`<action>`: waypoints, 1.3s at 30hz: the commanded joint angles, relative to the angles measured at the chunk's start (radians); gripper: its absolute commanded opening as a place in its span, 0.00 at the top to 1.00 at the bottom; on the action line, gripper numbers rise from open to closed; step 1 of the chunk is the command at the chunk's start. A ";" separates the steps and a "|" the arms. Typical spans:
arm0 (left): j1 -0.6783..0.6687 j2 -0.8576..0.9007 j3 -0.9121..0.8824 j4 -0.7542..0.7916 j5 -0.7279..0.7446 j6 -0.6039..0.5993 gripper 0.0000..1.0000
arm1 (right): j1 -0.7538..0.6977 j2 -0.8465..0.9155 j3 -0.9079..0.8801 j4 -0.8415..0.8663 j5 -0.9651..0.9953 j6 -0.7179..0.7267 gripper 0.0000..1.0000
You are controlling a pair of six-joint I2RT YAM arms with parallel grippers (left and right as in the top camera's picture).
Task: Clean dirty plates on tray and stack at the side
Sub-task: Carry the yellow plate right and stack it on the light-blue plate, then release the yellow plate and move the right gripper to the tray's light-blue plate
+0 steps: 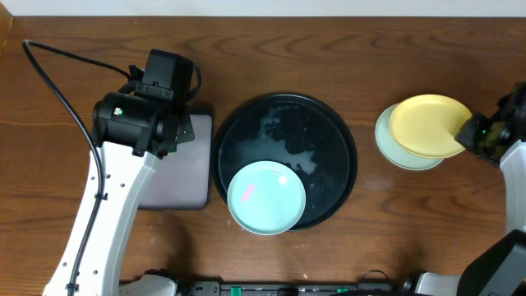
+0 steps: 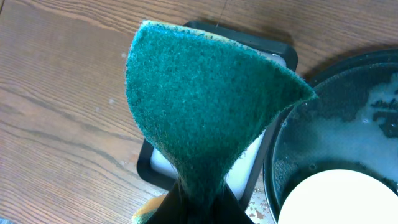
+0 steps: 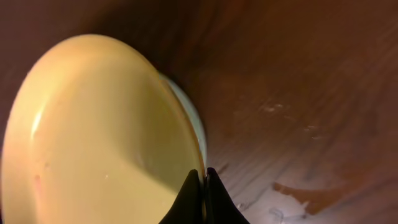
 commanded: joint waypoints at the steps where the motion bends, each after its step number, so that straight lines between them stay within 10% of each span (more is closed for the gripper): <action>1: 0.004 0.000 -0.003 0.001 -0.010 0.014 0.92 | -0.004 -0.011 -0.065 0.050 0.038 0.039 0.99; 12: 0.004 0.000 -0.003 0.001 -0.010 0.014 0.92 | -0.004 -0.011 -0.206 0.203 -0.097 0.071 0.91; 17: 0.004 0.000 -0.003 0.000 -0.010 0.014 0.92 | -0.004 -0.011 -0.215 0.194 -0.132 0.071 0.59; 27: 0.004 0.000 -0.003 0.000 -0.009 0.013 0.93 | 0.107 -0.011 -0.260 0.096 -0.304 0.043 0.58; 39: 0.004 0.000 -0.003 0.000 -0.009 0.013 0.92 | 0.571 -0.011 -0.267 0.002 -0.310 0.076 0.54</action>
